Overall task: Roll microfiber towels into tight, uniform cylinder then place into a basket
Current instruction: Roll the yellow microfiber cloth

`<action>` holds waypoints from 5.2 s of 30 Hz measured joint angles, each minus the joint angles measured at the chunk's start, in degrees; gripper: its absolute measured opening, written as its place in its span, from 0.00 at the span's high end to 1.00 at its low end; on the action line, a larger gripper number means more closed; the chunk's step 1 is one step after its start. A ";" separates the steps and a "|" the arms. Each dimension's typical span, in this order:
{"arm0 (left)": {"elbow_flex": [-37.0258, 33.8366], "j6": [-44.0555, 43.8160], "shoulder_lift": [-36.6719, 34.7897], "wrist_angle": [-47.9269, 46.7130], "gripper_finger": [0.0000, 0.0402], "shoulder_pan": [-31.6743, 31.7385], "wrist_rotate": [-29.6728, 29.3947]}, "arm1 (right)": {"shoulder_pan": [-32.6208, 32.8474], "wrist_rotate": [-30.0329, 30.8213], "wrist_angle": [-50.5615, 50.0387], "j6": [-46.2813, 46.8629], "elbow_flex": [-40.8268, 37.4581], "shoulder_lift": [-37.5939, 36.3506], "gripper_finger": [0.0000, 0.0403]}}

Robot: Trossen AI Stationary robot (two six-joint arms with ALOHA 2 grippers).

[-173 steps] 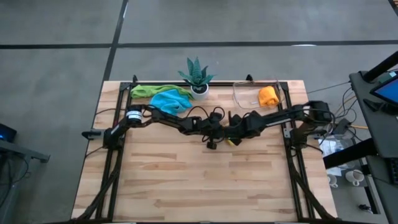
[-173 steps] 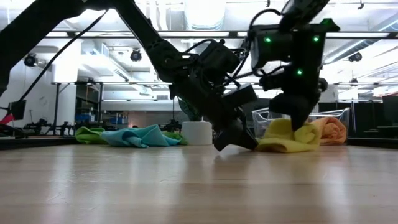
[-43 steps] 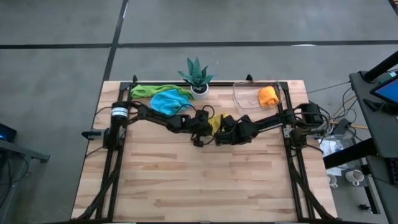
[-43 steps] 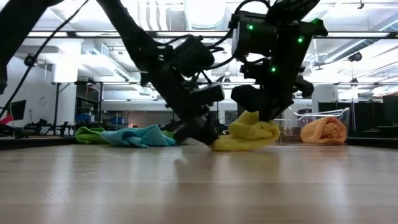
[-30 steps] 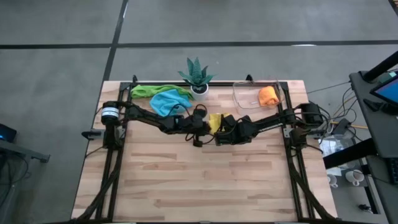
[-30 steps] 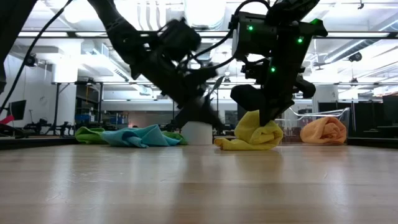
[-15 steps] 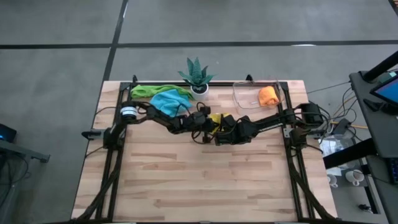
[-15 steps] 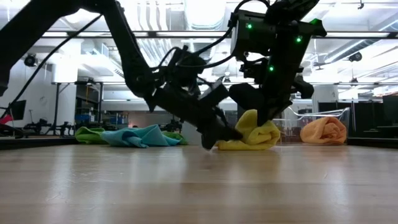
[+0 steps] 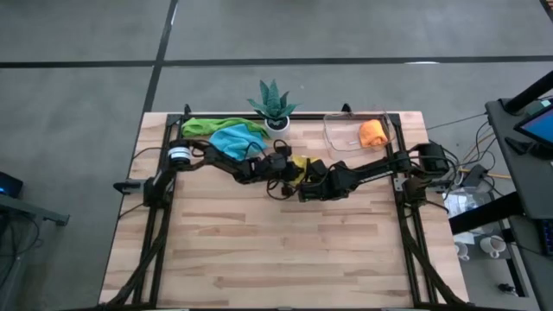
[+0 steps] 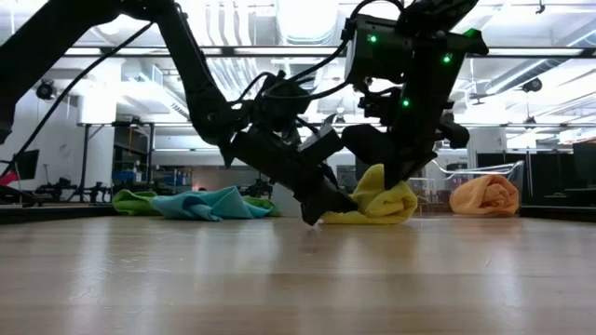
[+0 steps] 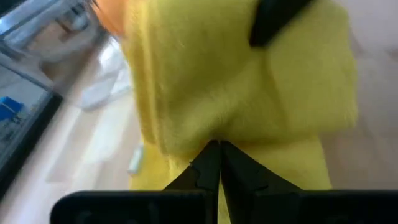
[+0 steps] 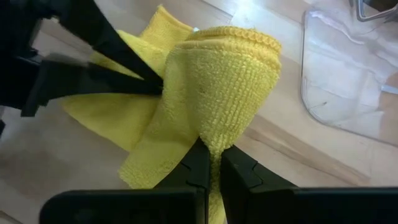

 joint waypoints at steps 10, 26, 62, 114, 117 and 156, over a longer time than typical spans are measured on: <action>-0.90 0.08 -5.42 -3.74 1.00 -0.35 -0.17 | 0.00 -0.02 0.30 -0.26 0.00 0.00 0.97; 3.54 -0.20 3.02 1.68 1.00 1.71 5.35 | 0.00 -0.30 0.56 0.03 0.00 -0.02 0.97; 4.85 -1.78 5.02 1.42 1.00 2.80 2.69 | -1.73 3.26 10.21 -6.39 -0.02 -0.04 0.90; 4.80 -3.07 4.93 0.26 1.00 2.21 0.40 | 0.57 6.90 -8.55 -8.08 -6.20 -10.16 0.58; 4.78 -3.07 4.93 0.26 1.00 2.21 0.41 | 1.78 6.27 -9.27 -1.83 -11.75 -12.58 0.60; 4.85 -39.84 5.10 -8.75 1.00 -7.57 -19.83 | 15.60 15.10 -1.10 9.23 -13.06 -12.88 0.66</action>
